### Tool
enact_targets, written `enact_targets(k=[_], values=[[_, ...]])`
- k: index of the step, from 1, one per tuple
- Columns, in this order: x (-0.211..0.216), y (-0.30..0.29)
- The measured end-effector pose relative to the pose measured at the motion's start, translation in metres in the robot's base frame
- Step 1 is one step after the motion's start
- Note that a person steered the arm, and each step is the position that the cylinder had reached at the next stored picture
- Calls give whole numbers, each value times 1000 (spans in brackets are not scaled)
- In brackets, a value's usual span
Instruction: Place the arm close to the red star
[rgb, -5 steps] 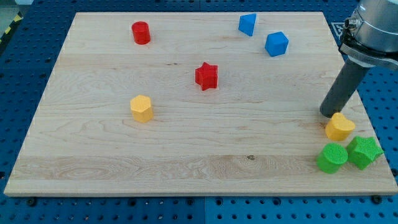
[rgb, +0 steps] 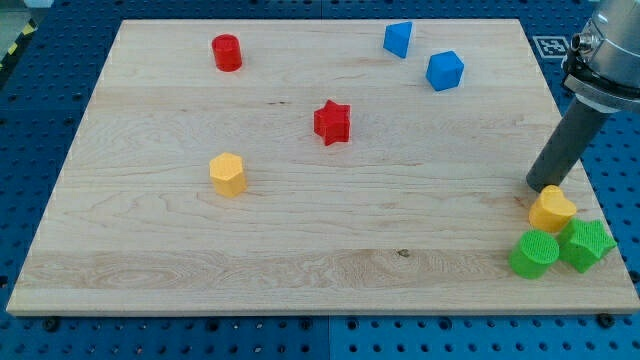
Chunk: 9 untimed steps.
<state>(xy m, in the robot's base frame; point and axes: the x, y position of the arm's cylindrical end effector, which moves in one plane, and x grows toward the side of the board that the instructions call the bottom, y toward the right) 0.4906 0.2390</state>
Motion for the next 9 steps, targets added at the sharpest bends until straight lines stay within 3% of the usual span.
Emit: enact_targets(k=[4, 9], values=[[-25, -39], [-24, -167]])
